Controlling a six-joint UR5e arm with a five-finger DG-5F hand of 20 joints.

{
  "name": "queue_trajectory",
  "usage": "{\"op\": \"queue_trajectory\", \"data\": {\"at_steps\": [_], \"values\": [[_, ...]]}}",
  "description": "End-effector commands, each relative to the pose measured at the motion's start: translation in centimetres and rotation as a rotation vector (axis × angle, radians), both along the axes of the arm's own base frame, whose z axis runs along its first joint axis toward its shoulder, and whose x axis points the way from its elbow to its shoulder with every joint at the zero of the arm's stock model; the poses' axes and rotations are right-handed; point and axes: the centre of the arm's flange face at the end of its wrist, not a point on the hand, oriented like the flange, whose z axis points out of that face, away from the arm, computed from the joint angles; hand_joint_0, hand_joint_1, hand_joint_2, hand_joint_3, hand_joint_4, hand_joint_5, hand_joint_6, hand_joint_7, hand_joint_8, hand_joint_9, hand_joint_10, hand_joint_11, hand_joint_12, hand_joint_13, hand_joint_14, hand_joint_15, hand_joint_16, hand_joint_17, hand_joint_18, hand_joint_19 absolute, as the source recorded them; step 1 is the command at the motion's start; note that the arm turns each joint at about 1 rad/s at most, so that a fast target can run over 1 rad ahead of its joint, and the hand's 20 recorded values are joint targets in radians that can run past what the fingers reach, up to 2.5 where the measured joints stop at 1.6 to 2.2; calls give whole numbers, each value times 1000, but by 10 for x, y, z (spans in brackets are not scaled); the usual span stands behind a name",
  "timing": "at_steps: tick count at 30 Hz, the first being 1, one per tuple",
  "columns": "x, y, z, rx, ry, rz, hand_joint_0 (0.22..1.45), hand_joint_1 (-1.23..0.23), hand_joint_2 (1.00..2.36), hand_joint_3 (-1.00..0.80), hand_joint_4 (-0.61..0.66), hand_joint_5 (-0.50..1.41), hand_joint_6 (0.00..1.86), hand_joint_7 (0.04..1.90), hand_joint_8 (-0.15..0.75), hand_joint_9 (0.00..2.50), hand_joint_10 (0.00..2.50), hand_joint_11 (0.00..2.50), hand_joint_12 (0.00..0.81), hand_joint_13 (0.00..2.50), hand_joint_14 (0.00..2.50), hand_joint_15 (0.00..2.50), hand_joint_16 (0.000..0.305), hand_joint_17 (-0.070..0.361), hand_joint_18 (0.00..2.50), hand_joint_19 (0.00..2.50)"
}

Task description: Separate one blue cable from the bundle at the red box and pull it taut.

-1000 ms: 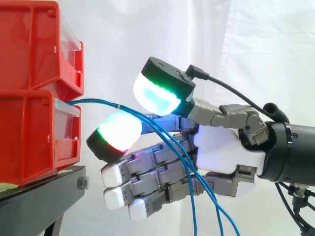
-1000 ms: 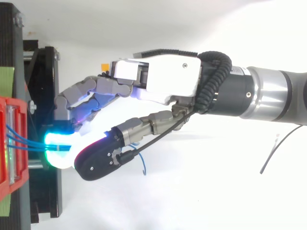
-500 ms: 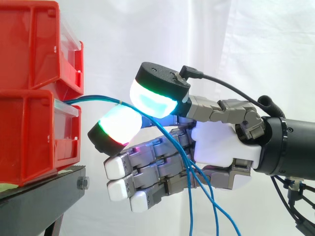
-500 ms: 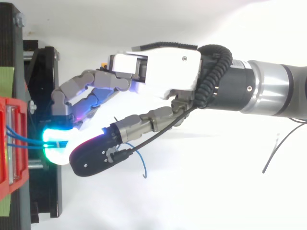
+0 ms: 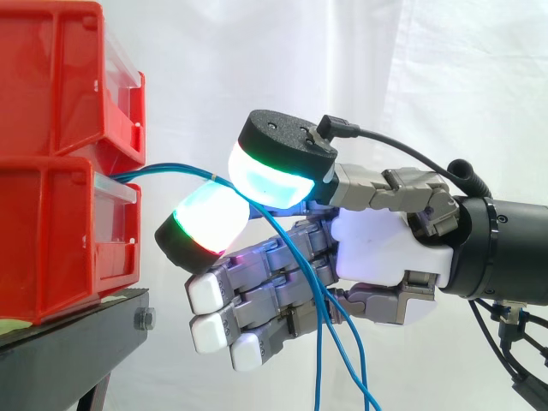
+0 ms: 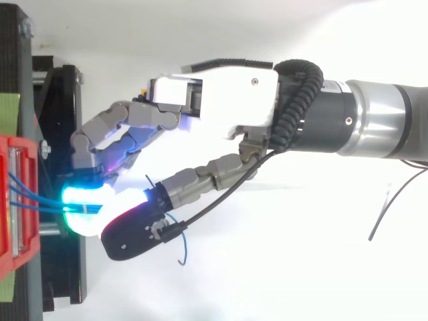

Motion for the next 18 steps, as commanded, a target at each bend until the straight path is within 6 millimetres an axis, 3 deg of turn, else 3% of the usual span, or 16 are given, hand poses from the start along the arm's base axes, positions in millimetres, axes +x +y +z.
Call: {"op": "queue_trajectory", "data": {"at_steps": [1,9,14,18], "values": [[0,0,0,-4,1,1,654,-818,1015,-239,153,-188,868,966,350,771,14,665,393,786,16,425,50,113,767,509],[1,2,3,-7,-2,13,707,-869,1001,-489,182,-191,908,975,353,800,16,685,391,817,15,428,50,112,825,493],[1,2,4,-7,0,15,644,-819,1000,-500,200,-180,910,973,358,867,17,707,393,857,16,447,49,109,853,500],[1,2,4,-7,0,15,551,-688,1000,-500,211,-173,907,953,374,922,16,721,404,892,16,456,50,112,884,513]]}}
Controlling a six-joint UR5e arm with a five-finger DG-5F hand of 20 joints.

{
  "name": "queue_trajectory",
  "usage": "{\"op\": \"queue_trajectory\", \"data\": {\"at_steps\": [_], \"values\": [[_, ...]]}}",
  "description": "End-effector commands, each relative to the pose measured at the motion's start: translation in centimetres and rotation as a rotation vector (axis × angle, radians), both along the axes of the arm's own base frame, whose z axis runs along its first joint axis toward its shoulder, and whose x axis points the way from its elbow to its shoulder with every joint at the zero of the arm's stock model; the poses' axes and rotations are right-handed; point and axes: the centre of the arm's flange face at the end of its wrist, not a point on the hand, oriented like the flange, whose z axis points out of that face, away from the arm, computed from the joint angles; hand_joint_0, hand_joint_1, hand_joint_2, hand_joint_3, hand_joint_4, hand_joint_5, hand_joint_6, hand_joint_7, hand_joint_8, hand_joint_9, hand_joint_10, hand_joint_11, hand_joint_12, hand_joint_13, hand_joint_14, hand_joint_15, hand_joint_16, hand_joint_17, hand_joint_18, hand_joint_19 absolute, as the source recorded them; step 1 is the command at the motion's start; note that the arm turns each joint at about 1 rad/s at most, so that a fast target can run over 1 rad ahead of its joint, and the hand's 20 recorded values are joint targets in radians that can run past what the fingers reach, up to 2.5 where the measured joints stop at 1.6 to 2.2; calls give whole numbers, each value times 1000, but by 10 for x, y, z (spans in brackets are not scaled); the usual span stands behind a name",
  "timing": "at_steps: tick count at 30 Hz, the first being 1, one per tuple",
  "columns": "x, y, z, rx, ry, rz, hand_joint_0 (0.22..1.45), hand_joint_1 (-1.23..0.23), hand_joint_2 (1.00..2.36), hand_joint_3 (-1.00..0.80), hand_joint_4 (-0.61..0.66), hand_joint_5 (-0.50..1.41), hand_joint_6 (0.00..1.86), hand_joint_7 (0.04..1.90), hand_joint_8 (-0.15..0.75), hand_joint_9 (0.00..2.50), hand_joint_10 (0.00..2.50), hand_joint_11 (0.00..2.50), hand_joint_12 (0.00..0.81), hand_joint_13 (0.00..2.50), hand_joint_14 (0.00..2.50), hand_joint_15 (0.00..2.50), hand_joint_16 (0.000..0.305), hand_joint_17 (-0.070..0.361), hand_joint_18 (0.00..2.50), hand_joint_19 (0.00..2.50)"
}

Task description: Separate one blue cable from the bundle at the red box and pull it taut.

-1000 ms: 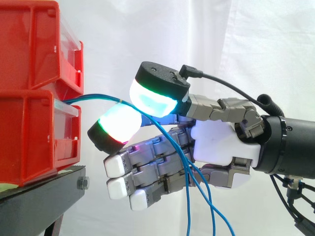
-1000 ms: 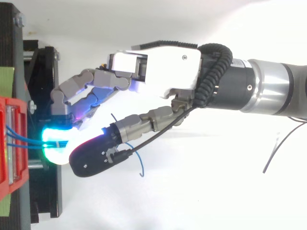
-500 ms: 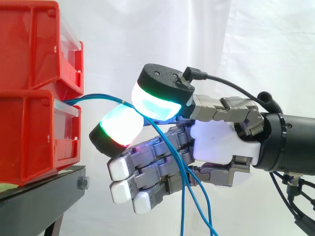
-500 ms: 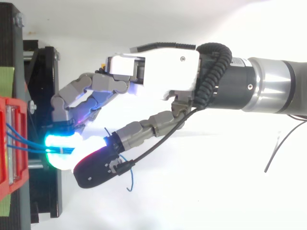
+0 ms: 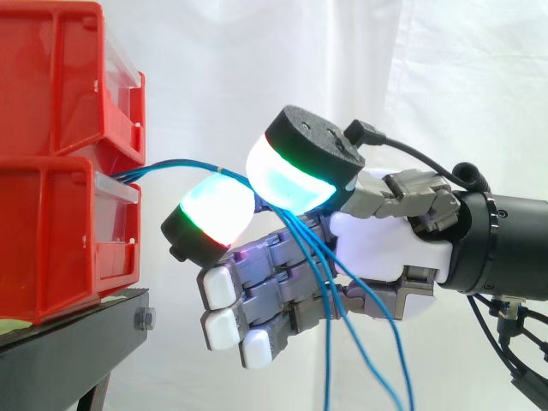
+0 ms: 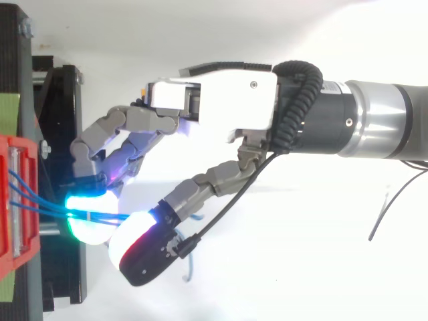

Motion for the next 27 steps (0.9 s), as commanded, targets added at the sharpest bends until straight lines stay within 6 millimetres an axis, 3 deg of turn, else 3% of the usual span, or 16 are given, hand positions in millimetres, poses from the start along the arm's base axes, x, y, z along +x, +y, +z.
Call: {"op": "queue_trajectory", "data": {"at_steps": [1,5,7,11,13,16,18,23,27], "values": [[0,0,0,0,0,1,541,-664,1000,-500,210,-171,907,940,374,930,16,717,405,897,16,456,50,113,892,516],[0,0,0,0,0,1,570,-502,1000,-500,198,-164,896,948,371,973,16,708,402,918,18,453,49,110,898,541],[0,0,0,0,0,1,607,-506,1000,-500,181,-163,891,973,369,977,17,714,396,920,16,461,48,108,891,546],[0,0,0,0,0,1,643,-663,1011,-361,154,-161,898,1026,374,972,17,741,402,920,18,467,48,108,892,548],[0,0,0,0,0,1,656,-772,1015,-283,83,-163,906,1079,378,958,17,741,402,914,17,472,48,108,894,539],[0,0,0,0,0,1,697,-847,1016,-260,40,-170,919,1146,374,944,19,751,398,906,17,471,48,108,902,521],[0,0,1,0,-2,1,744,-900,1015,-294,12,-172,922,1216,375,944,18,776,395,904,18,471,47,106,907,511],[0,1,0,-1,3,7,826,-925,1000,-500,-24,-170,949,1139,360,966,16,781,393,930,19,497,47,106,923,511],[-1,1,-1,-2,9,8,779,-959,1000,-500,25,-156,949,1182,367,1033,20,814,392,963,20,506,46,105,966,484]]}}
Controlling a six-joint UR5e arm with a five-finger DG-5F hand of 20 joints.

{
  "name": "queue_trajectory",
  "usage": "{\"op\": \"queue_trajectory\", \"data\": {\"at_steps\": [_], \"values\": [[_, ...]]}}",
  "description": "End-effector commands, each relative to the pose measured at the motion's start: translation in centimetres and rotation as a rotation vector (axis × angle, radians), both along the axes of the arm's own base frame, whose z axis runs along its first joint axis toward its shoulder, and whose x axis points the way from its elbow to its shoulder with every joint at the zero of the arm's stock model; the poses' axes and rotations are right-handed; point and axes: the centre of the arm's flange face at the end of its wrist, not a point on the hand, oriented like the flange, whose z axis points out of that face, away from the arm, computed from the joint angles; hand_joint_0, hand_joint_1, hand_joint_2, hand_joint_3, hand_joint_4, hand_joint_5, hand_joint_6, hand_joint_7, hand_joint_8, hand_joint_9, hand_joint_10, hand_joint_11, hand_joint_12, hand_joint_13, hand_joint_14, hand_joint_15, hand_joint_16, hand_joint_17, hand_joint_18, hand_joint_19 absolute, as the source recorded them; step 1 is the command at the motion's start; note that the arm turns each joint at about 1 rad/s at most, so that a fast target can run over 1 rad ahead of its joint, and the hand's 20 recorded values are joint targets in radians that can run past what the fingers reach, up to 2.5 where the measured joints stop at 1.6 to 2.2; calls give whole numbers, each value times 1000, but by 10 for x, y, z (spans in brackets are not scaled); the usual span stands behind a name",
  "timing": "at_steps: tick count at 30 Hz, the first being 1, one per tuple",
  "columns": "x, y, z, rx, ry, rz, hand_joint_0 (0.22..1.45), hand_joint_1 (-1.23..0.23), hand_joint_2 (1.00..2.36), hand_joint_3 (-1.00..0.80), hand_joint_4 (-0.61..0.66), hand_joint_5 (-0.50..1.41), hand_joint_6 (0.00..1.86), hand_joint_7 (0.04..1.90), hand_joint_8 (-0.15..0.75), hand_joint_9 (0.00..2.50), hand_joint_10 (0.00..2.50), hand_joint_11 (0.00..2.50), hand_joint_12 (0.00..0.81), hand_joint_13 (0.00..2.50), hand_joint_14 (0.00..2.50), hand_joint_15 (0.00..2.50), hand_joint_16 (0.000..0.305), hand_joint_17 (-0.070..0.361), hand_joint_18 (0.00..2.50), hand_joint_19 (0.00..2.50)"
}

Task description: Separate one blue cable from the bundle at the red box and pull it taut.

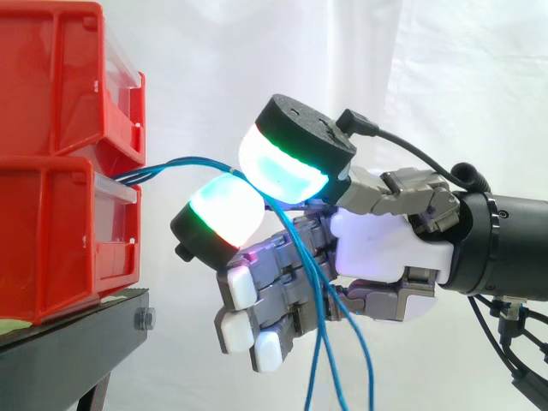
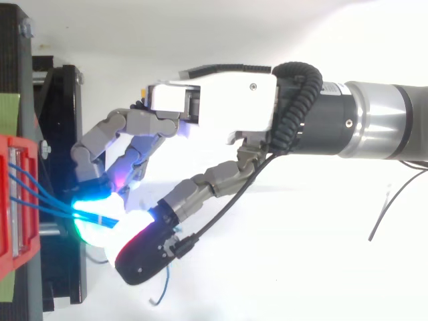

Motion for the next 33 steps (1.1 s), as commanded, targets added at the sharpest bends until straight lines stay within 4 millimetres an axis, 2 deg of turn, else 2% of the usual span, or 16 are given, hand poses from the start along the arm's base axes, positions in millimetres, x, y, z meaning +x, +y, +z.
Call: {"op": "queue_trajectory", "data": {"at_steps": [1,6,8,13,19,25,29,30,33], "values": [[0,0,0,0,2,1,772,-958,1000,-500,31,-152,948,1178,368,1037,20,821,390,968,19,512,46,104,969,485],[0,0,-1,-1,3,4,632,-996,1000,-500,95,-123,938,1129,387,1150,21,846,395,1022,22,548,46,102,994,526],[0,0,-1,-1,3,6,562,-973,1000,-500,115,-117,937,1070,388,1182,21,846,403,1040,20,555,46,105,1006,540],[0,0,0,-2,3,7,476,-881,1000,-500,141,-110,922,1018,408,1217,17,853,426,1065,19,553,52,117,1065,532],[0,1,0,-2,3,9,473,-593,1000,-500,152,-110,894,1001,405,1235,18,831,437,1092,18,558,54,122,1073,555],[1,1,3,-2,3,11,554,-506,1000,-500,122,-121,880,1055,388,1258,20,854,416,1104,21,574,49,111,1041,607],[1,2,4,-5,11,18,635,-637,1000,-500,81,-126,887,1104,385,1249,21,888,408,1102,21,589,48,108,1027,630],[1,2,4,-4,11,20,641,-709,1008,-411,98,-127,887,1143,391,1248,22,902,410,1102,21,588,48,108,1028,620],[1,2,4,-4,14,20,665,-828,1015,-313,88,-130,890,1215,393,1233,25,921,411,1094,21,588,48,109,1033,610]]}}
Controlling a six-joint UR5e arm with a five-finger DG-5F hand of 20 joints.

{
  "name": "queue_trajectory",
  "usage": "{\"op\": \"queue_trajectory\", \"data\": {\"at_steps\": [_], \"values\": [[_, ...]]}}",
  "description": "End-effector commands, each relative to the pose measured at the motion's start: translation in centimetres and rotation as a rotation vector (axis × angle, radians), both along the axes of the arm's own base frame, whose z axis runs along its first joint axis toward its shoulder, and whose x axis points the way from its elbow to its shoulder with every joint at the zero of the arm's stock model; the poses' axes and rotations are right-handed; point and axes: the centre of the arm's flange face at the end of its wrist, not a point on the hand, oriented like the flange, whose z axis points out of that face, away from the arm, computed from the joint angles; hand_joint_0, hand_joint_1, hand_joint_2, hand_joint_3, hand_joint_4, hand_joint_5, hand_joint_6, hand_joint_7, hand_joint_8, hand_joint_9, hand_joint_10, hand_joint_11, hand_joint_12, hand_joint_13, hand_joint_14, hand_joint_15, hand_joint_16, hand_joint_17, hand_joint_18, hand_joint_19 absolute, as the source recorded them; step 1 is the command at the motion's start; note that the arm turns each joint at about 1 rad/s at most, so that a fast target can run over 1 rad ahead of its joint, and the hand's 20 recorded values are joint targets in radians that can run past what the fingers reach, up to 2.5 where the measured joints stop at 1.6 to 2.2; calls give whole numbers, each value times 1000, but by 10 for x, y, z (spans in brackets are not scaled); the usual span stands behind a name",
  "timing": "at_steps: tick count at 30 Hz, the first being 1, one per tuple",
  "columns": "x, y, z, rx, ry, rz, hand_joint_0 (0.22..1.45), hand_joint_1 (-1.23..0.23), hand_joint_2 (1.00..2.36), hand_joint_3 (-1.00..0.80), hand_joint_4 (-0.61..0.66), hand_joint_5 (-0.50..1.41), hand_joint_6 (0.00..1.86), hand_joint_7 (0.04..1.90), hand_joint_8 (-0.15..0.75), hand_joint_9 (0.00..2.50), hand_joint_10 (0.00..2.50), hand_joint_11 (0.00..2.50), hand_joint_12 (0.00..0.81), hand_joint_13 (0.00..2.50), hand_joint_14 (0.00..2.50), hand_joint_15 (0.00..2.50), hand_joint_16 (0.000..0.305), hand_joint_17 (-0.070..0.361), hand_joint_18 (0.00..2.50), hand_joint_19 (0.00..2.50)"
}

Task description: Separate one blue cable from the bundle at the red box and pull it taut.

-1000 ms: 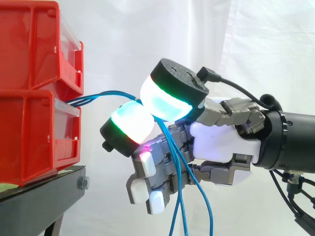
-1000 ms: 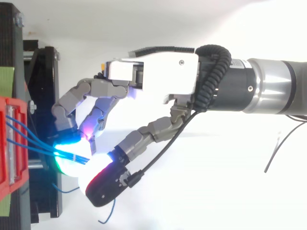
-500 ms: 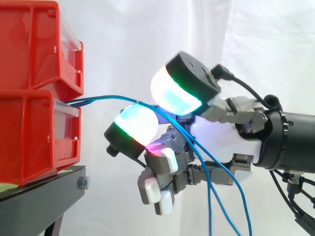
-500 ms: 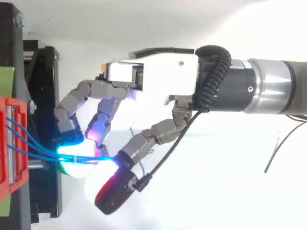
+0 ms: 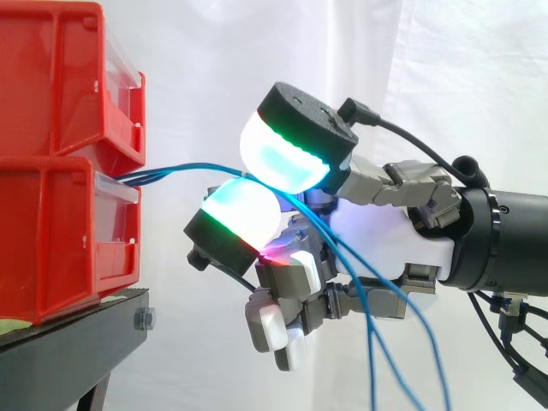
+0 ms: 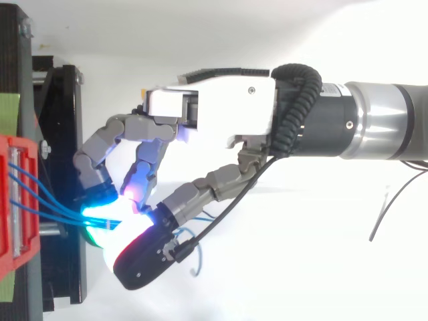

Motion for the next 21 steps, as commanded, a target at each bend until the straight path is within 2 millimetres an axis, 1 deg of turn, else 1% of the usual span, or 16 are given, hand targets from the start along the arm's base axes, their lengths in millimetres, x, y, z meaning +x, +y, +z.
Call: {"op": "queue_trajectory", "data": {"at_steps": [1,2,4,5,6,11,14,16,17,18,21], "values": [[0,-1,0,0,3,0,675,-858,1016,-302,76,-131,890,1237,394,1229,22,929,409,1091,21,590,48,108,1034,601],[0,0,0,0,3,0,682,-867,1016,-303,76,-131,890,1258,393,1230,22,921,407,1090,21,589,48,108,1033,601],[0,0,0,0,3,2,703,-880,1011,-365,50,-137,910,1145,391,1225,21,924,405,1085,21,587,48,108,1034,592],[0,0,0,0,3,2,717,-888,1003,-456,44,-137,911,1111,391,1224,21,926,402,1082,23,583,48,107,1034,582],[0,0,0,0,3,2,724,-914,1000,-500,34,-138,911,1107,388,1224,21,927,403,1081,23,582,47,107,1029,574],[0,1,0,-2,4,12,701,-970,1000,-500,35,-137,911,1083,379,1225,23,944,396,1073,23,586,47,105,1025,562],[-1,1,0,-4,12,22,630,-993,1000,-500,87,-127,913,1099,384,1266,23,946,393,1071,22,590,47,105,1020,574],[-2,0,-2,-5,22,23,547,-960,1000,-500,113,-120,912,1083,392,1289,23,951,404,1086,23,591,49,109,1045,587],[-2,-1,-2,-5,24,22,539,-952,1000,-500,118,-120,911,1084,394,1291,23,948,404,1090,23,591,49,110,1048,584],[-2,-2,-1,-5,24,23,487,-907,1000,-500,121,-117,912,1052,404,1303,22,933,424,1107,22,589,52,116,1077,581],[-1,-4,1,-7,22,31,459,-835,1000,-500,140,-117,894,1037,413,1310,22,936,442,1121,22,588,55,123,1103,574]]}}
